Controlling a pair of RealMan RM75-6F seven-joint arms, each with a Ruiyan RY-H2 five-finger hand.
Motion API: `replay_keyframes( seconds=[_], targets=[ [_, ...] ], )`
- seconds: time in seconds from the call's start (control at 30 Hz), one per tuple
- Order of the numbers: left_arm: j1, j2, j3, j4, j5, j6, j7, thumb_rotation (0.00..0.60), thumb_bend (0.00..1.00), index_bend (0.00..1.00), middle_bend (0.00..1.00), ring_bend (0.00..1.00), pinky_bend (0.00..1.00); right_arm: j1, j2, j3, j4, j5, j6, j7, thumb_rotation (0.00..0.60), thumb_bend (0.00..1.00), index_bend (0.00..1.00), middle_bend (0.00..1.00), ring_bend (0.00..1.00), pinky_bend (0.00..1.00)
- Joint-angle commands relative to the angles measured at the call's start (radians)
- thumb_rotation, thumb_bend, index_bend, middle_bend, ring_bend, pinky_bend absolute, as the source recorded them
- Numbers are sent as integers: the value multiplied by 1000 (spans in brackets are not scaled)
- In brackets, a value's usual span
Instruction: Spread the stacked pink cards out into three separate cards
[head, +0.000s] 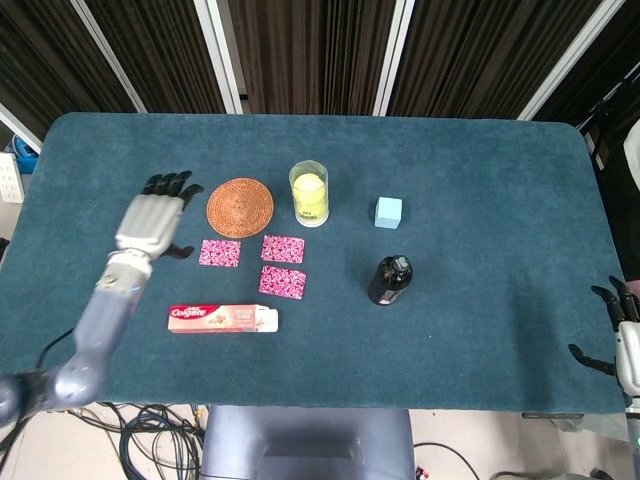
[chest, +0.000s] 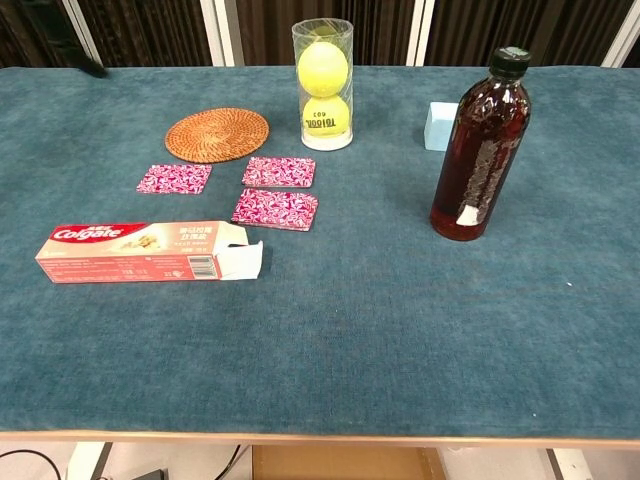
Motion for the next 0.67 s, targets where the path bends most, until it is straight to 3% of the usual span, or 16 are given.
replay_keyframes(
  seconds=[0.03, 0.2, 0.33, 0.47, 0.67],
  targets=[
    [360, 156, 144, -27, 547, 119, -411, 600, 164, 208, 76, 0, 0, 5, -10, 0, 2, -3, 3, -20, 600, 113, 183, 63, 125, 236],
    [535, 120, 269, 127, 820, 315, -630, 600, 164, 206, 70, 0, 0, 8, -23, 0, 15, -25, 21, -23, 600, 114, 183, 63, 122, 236],
    [631, 79, 333, 238, 915, 433, -752, 600, 164, 206, 70, 0, 0, 10, -26, -4, 21, -35, 20, -17, 600, 113, 184, 63, 122, 236],
    [681, 62, 349, 311, 948, 504, -844, 600, 165, 206, 70, 0, 0, 10, -27, -3, 18, -39, 25, -14, 600, 113, 184, 63, 122, 236],
    [686, 80, 339, 339, 934, 493, -896, 600, 164, 204, 70, 0, 0, 6, -22, -4, 10, -37, 28, -12, 600, 114, 184, 63, 123, 236]
  ],
)
